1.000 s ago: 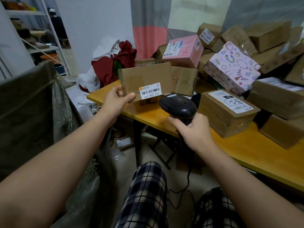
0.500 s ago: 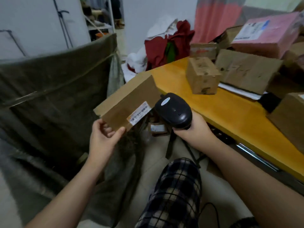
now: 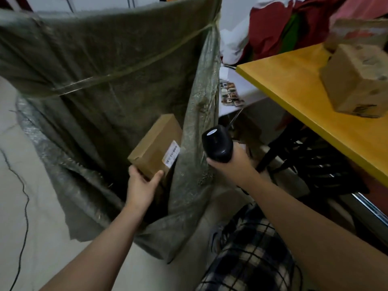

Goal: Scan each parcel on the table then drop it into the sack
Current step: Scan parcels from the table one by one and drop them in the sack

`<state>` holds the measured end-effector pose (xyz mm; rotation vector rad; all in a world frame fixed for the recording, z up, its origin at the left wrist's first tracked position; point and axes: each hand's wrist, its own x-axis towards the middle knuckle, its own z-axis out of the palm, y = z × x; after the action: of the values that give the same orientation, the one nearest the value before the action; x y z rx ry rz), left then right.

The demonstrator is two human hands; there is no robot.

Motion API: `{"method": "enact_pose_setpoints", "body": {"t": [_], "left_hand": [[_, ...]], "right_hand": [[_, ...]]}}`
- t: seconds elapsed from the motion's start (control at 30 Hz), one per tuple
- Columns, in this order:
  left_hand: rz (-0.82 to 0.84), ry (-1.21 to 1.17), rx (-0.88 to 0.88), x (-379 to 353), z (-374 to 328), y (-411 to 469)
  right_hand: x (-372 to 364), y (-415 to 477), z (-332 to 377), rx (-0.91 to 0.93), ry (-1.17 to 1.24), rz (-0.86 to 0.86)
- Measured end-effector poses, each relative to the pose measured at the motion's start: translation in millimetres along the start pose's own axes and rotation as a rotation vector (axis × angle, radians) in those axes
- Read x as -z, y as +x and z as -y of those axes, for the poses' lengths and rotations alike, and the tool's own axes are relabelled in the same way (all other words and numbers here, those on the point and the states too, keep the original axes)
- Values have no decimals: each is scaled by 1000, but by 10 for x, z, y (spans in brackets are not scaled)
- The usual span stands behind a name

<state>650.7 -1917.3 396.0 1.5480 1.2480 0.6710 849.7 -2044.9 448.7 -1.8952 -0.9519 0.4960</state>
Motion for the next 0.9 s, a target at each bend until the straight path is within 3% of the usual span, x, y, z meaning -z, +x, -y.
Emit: {"method": "enact_pose_setpoints", "body": {"t": [0.17,0.33,0.4,0.53,0.63,0.8,0.9], "left_hand": [[445,-52,-22,-206,27,113],[618,-57,-38,-131,-130,148],[583,39,-62,-73,-173,252],[328,404,-145,-176,-275,512],[349,578,-119,-429,-336,697],[244,609,-75,-728,-312,786],[232,670,-189,-757,-404,693]], "right_hand": [[-142,80,-328,-55,45,-62],[-151,45,-453,-111,148,-210],[-108,77,-478,-115,115,-256],[115,91,-439,-130,90,-243],[349,-15,-364,-115,57,-185],[662,-221,-251,-120,29,-157],[765,-266,-212,-130,4,-169]]}}
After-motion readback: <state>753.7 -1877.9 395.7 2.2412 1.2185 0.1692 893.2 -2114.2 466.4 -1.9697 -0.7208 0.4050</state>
